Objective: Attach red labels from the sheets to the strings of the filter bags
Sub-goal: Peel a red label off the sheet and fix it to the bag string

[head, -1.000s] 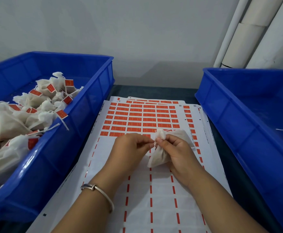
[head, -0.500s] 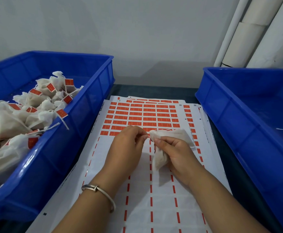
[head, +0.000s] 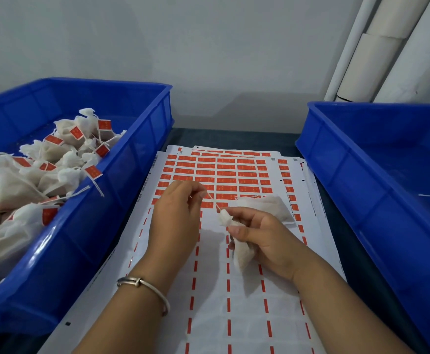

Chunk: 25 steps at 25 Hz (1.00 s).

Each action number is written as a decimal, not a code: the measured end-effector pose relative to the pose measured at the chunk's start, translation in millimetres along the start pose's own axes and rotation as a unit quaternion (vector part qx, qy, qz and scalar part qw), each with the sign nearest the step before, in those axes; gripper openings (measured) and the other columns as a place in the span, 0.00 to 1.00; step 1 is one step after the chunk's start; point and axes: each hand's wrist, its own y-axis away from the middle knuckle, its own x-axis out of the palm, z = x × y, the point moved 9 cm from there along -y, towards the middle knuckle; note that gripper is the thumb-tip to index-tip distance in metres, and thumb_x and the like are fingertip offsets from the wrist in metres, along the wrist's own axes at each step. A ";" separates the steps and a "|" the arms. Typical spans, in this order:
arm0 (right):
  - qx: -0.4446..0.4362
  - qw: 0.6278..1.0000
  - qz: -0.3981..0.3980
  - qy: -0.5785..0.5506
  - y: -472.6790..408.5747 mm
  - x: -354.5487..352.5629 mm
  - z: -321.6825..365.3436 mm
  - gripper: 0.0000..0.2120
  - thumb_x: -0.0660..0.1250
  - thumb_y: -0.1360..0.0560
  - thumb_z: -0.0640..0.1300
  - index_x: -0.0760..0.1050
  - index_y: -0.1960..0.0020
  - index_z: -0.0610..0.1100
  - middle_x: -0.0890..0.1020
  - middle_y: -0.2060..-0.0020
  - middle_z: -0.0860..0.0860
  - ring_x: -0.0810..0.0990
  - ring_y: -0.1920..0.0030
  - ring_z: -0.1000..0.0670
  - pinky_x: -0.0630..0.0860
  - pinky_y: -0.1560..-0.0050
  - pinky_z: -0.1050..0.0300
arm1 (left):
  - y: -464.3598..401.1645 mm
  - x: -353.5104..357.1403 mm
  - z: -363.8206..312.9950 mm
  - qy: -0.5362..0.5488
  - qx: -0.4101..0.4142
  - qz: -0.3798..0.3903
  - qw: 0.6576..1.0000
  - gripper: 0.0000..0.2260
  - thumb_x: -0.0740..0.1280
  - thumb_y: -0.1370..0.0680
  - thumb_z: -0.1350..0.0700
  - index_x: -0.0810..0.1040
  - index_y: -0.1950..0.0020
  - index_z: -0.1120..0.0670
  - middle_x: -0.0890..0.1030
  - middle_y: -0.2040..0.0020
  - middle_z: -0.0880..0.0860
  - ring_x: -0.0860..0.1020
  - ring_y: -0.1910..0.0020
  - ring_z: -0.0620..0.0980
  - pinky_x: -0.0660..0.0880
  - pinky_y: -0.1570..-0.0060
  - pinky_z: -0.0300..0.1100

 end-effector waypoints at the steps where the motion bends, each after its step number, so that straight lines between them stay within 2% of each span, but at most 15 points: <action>1: -0.004 1.000 0.003 -0.007 1.9 1.7 2.6 0.09 0.67 0.31 0.53 0.81 0.54 0.65 0.81 0.50 0.67 0.80 0.45 0.55 0.78 0.46 0.61 | 0.7 4.4 -1.4 0.003 0.006 0.017 1.000 0.07 0.66 0.24 0.54 0.72 0.53 0.43 0.69 0.60 0.33 0.71 0.61 0.34 0.62 0.63 0.23; 3: -0.012 0.999 0.004 -0.033 5.6 4.2 7.8 0.10 0.61 0.29 0.59 0.79 0.53 0.70 0.81 0.51 0.67 0.82 0.49 0.55 0.80 0.53 0.60 | 3.8 14.1 -7.4 0.015 0.015 0.050 0.999 0.07 0.67 0.24 0.54 0.72 0.55 0.41 0.70 0.61 0.33 0.72 0.61 0.35 0.64 0.66 0.23; 4: -0.014 0.999 0.001 -0.045 6.3 4.9 9.5 0.11 0.60 0.30 0.61 0.79 0.53 0.69 0.82 0.52 0.65 0.82 0.51 0.54 0.79 0.55 0.60 | 6.1 19.2 -10.8 0.028 0.018 0.063 0.997 0.09 0.67 0.25 0.54 0.72 0.57 0.39 0.71 0.62 0.33 0.73 0.60 0.35 0.66 0.67 0.23; 7: -0.013 0.999 -0.015 -0.050 4.5 4.5 6.6 0.12 0.61 0.30 0.58 0.83 0.58 0.58 0.83 0.54 0.61 0.81 0.51 0.55 0.79 0.55 0.61 | 14.3 35.5 -10.0 0.075 0.001 0.076 0.994 0.10 0.66 0.24 0.53 0.71 0.59 0.38 0.74 0.61 0.35 0.74 0.56 0.33 0.69 0.64 0.23; 8: -0.013 0.998 -0.025 -0.051 2.8 2.3 3.8 0.12 0.62 0.27 0.55 0.83 0.58 0.56 0.83 0.54 0.60 0.81 0.49 0.55 0.79 0.51 0.60 | 16.1 40.6 -4.6 0.076 -0.026 0.080 0.994 0.06 0.65 0.23 0.51 0.72 0.56 0.39 0.75 0.57 0.35 0.75 0.53 0.35 0.70 0.61 0.24; 9: -0.009 0.997 -0.039 -0.059 0.7 -1.5 0.0 0.12 0.62 0.24 0.52 0.84 0.58 0.53 0.84 0.53 0.59 0.81 0.47 0.53 0.79 0.48 0.57 | 17.4 47.4 5.2 0.042 -0.056 0.090 0.993 0.04 0.64 0.23 0.48 0.73 0.49 0.40 0.77 0.50 0.38 0.75 0.46 0.39 0.71 0.51 0.28; 10: 0.000 0.996 -0.056 -0.072 -1.0 -5.4 -3.1 0.12 0.61 0.23 0.49 0.84 0.56 0.51 0.84 0.52 0.57 0.80 0.46 0.51 0.79 0.46 0.56 | 19.4 55.8 13.9 -0.032 -0.066 0.116 0.991 0.12 0.61 0.22 0.44 0.71 0.39 0.43 0.75 0.39 0.42 0.72 0.37 0.45 0.70 0.40 0.39; 11: 0.011 0.994 -0.067 -0.089 -2.6 -8.3 -5.8 0.11 0.61 0.22 0.47 0.83 0.53 0.49 0.84 0.51 0.55 0.81 0.46 0.49 0.79 0.46 0.55 | 23.2 67.6 21.3 -0.137 -0.055 0.166 0.975 0.21 0.58 0.22 0.41 0.64 0.30 0.45 0.68 0.30 0.45 0.65 0.30 0.50 0.63 0.31 0.49; 13: 0.032 0.990 -0.080 -0.111 -5.6 -11.3 -5.6 0.11 0.61 0.21 0.45 0.81 0.51 0.47 0.85 0.51 0.52 0.82 0.47 0.47 0.80 0.47 0.54 | 27.1 83.8 26.4 -0.294 0.002 0.232 0.927 0.29 0.51 0.21 0.38 0.49 0.24 0.48 0.50 0.22 0.49 0.48 0.24 0.53 0.45 0.28 0.54; 15: 0.044 0.987 -0.108 -0.108 -7.1 -18.3 -4.6 0.11 0.60 0.20 0.45 0.81 0.50 0.44 0.85 0.51 0.49 0.82 0.48 0.46 0.80 0.49 0.54 | 29.3 91.2 27.4 -0.325 0.015 0.259 0.910 0.30 0.44 0.21 0.38 0.42 0.23 0.49 0.43 0.22 0.50 0.41 0.24 0.52 0.40 0.28 0.54; 19: 0.069 0.970 -0.187 -0.137 -1.6 -43.6 -1.5 0.10 0.64 0.22 0.47 0.78 0.44 0.44 0.84 0.49 0.48 0.82 0.48 0.43 0.78 0.44 0.43 | 41.0 91.3 22.2 -0.313 -0.004 0.258 0.914 0.29 0.40 0.21 0.38 0.39 0.24 0.49 0.40 0.23 0.49 0.38 0.25 0.51 0.35 0.31 0.52; 21: 0.091 0.956 -0.238 -0.144 0.8 -60.9 0.2 0.09 0.68 0.24 0.47 0.77 0.45 0.46 0.84 0.52 0.46 0.83 0.51 0.41 0.78 0.45 0.40 | 51.8 96.6 22.8 -0.308 -0.008 0.270 0.912 0.29 0.41 0.21 0.38 0.41 0.24 0.49 0.42 0.23 0.48 0.39 0.25 0.52 0.35 0.31 0.52; 22: 0.104 0.947 -0.265 -0.151 2.4 -69.5 0.4 0.09 0.70 0.26 0.47 0.76 0.47 0.46 0.85 0.54 0.45 0.84 0.53 0.41 0.78 0.46 0.40 | 53.0 97.9 22.9 -0.304 -0.007 0.265 0.915 0.29 0.43 0.21 0.38 0.44 0.23 0.48 0.46 0.22 0.48 0.43 0.24 0.52 0.38 0.29 0.52; 23: 0.117 0.939 -0.283 -0.158 2.5 -74.5 1.7 0.10 0.71 0.27 0.47 0.76 0.48 0.47 0.85 0.56 0.45 0.84 0.55 0.41 0.78 0.46 0.41 | 48.8 95.2 20.1 -0.298 -0.002 0.244 0.923 0.28 0.46 0.21 0.37 0.51 0.24 0.47 0.53 0.23 0.48 0.51 0.25 0.53 0.45 0.28 0.53; 25: 0.131 0.938 -0.273 -0.167 -0.7 -71.5 3.3 0.08 0.71 0.27 0.48 0.77 0.51 0.46 0.86 0.59 0.45 0.85 0.57 0.42 0.78 0.46 0.42 | 29.7 83.6 11.1 -0.269 0.005 0.189 0.944 0.23 0.56 0.24 0.36 0.66 0.32 0.45 0.69 0.32 0.46 0.67 0.36 0.49 0.61 0.34 0.48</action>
